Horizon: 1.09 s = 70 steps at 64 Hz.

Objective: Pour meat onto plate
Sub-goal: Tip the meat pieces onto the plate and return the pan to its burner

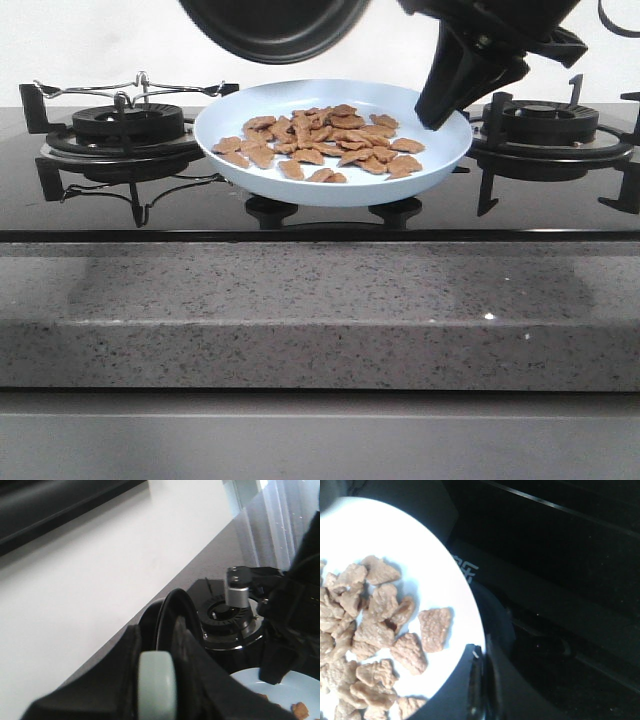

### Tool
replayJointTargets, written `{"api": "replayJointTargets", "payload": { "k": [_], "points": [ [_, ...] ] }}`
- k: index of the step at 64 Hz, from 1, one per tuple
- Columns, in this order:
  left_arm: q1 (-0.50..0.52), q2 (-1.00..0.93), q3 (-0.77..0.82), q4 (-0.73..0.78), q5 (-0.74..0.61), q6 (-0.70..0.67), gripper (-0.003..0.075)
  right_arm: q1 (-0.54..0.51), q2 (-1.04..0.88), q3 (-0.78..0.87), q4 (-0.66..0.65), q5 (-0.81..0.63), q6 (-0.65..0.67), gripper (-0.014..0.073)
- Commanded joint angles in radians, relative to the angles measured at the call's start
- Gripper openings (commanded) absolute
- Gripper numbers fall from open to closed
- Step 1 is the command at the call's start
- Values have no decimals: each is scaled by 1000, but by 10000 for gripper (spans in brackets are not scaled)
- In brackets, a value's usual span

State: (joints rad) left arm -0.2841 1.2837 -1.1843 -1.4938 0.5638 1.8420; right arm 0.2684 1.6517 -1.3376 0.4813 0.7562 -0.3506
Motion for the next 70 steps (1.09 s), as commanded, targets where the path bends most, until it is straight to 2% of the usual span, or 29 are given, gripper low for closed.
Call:
{"api": "replayJointTargets", "payload": {
  "k": [1,19,31,38,51,58,70],
  "points": [
    [68,-29,-34,-92,-20,-136,-20,1,-34,-26,11,-37,-12,-60],
    [352,38,-34,-235,54,-509,-20,1,-34,-26,11,-37,-12,-60],
    [478,145,-34,-369,137,-727,-20,1,-34,-26,11,-38,-12,-60],
    [509,214,-40,-369,154,-846,-20,1,-34,-26,11,-38,-12,-60],
    [527,320,-43,-369,156,-936,-20,1,-34,-26,11,-38,-12,-60],
    [527,371,-47,-369,193,-940,-20,1,-34,-26,11,-38,-12,-60],
    [527,425,-47,-369,178,-940,-9,1,-34,-26,11,-38,-12,-60]
  ]
}}
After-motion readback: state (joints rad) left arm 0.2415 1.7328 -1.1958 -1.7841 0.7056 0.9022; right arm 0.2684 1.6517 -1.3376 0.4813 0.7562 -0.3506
